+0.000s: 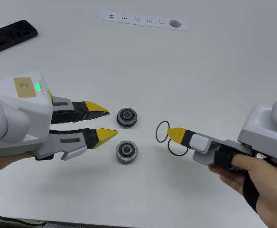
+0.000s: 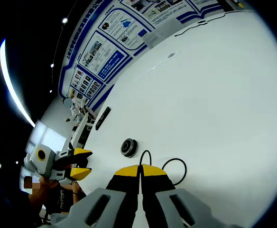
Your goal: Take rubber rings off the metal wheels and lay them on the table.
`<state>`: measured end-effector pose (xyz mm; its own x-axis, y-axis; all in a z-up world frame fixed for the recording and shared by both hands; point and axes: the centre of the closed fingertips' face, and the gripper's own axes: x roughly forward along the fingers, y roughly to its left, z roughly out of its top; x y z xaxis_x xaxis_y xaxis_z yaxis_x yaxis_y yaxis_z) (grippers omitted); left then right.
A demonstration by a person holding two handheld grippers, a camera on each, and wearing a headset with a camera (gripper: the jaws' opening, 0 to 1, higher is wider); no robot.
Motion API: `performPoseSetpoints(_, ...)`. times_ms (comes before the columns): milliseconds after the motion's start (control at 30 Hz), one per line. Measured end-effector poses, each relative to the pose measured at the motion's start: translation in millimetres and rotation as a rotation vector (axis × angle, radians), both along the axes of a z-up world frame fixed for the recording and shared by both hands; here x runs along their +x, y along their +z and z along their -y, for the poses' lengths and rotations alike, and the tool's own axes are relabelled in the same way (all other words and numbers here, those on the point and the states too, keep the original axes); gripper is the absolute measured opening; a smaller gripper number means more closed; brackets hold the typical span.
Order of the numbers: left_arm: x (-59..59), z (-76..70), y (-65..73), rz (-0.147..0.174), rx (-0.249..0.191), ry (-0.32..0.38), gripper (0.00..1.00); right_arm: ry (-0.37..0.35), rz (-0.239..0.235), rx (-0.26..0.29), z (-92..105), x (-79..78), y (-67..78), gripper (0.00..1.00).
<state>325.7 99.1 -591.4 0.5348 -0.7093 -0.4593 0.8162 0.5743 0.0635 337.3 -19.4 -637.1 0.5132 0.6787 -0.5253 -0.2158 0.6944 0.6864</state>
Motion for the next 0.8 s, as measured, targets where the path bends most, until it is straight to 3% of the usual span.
performPoseSetpoints(100, -0.9, 1.1, -1.4, -0.012, -0.011, 0.004, 0.26, -0.029, -0.033, 0.003, 7.2, -3.4, -8.1, 0.02)
performPoseSetpoints(167, -1.3, 0.3, -3.7, -0.012, 0.006, 0.006, 0.25, -0.041, -0.052, 0.007, 9.4, -5.8, -12.0, 0.02)
performPoseSetpoints(467, -3.8, 0.2, -3.9, -0.014, 0.006, 0.008, 0.25, -0.117, -0.121, -0.039, 23.9, -10.3, -27.7, 0.02)
performPoseSetpoints(600, -4.2, -0.9, -5.4, -0.002, 0.023, 0.006, 0.26, -0.137, -0.127, -0.05, 28.5, -9.7, -28.5, 0.02)
performPoseSetpoints(800, -5.0, 0.2, -13.8, -0.02, 0.038, 0.0, 0.26, -0.136, -0.119, -0.075, 32.2, -7.1, -28.7, 0.05)
